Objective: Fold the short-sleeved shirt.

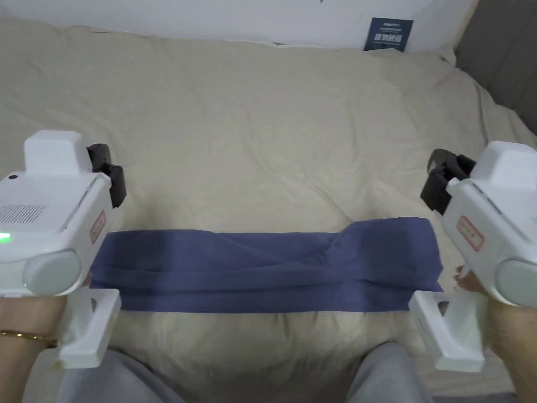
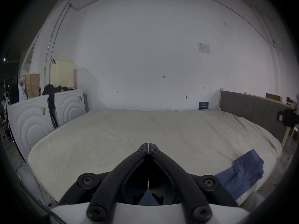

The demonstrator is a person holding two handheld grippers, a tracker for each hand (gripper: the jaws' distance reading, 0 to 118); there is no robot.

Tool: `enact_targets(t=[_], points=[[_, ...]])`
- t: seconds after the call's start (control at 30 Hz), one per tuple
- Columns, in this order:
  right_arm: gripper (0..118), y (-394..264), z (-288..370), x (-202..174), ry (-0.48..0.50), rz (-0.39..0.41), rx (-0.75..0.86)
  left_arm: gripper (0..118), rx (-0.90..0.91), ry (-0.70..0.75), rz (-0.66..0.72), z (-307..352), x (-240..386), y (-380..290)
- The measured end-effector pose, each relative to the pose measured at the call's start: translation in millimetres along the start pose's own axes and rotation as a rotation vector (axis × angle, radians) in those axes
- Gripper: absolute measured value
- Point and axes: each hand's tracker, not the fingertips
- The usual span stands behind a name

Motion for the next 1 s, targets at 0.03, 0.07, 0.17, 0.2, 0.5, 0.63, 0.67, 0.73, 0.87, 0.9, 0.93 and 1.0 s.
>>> enact_targets(t=[0.03, 0.07, 0.17, 0.2, 0.5, 0.63, 0.67, 0.73, 0.87, 0.9, 0.93, 1.0], points=[[1, 0, -1, -1, 0.003, -0.008, -0.005, 8, -0.034, -0.016, 0.027, -5, -7, 2], [1, 0, -1, -1, 0.002, -0.009, -0.004, 20, -0.06, -0.023, 0.068, -9, -15, 4], [1, -1, -3, -2, 0.007, -0.009, -0.018, 86, -0.247, -0.125, 0.204, -31, -54, 5], [1, -2, -4, -1, 0.01, -0.011, -0.025, 101, -0.312, -0.158, 0.254, -37, -65, 3], [1, -14, -22, -2, -0.004, -0.006, -0.108, 118, -0.585, -0.284, 0.639, -78, -162, -83], [1, -19, -28, -6, -0.021, 0.001, -0.14, 114, -0.661, -0.345, 0.703, -87, -172, -117], [1, -21, -30, -6, -0.022, 0.001, -0.149, 111, -0.678, -0.347, 0.705, -87, -169, -122], [1, -22, -33, -8, -0.025, -0.004, -0.164, 101, -0.711, -0.363, 0.717, -91, -168, -133], [1, -27, -38, -14, -0.029, -0.024, -0.187, 94, -0.696, -0.414, 0.728, -90, -162, -143], [1, -28, -40, -16, -0.028, -0.025, -0.192, 84, -0.68, -0.436, 0.743, -90, -162, -143], [1, -30, -41, -18, -0.025, -0.025, -0.199, 60, -0.678, -0.458, 0.782, -89, -164, -143], [1, -32, -44, -19, -0.012, -0.019, -0.211, 28, -0.698, -0.465, 0.824, -91, -161, -146]])
